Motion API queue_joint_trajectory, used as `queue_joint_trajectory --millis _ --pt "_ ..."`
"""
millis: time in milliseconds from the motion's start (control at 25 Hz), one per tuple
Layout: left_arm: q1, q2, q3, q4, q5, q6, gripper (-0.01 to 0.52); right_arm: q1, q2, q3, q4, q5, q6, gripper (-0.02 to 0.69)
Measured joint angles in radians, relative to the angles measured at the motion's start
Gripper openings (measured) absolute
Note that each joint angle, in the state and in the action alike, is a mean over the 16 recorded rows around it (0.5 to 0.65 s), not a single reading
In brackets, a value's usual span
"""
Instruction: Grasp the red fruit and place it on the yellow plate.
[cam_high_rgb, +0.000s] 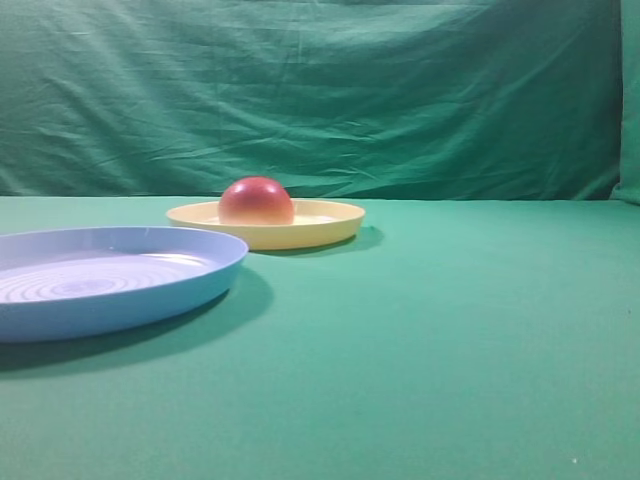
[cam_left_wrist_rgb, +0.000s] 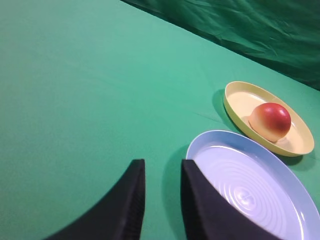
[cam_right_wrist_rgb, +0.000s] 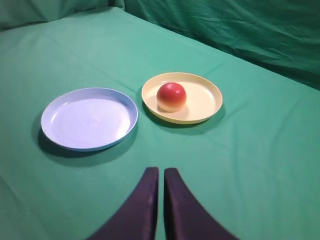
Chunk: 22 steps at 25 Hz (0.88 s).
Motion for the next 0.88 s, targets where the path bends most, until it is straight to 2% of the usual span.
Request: queue_joint_trajectory --millis 560,880 --pt "0.0 0.0 0.0 0.0 0.0 0.0 0.157 -0.344 -0.216 0.278 -0.004 -0.196 0.029 0.0" --pt "0.0 0.0 0.0 0.0 0.0 0.0 0.157 -0.427 -0.251 0.351 0.003 -0.2 0.053 0.0"
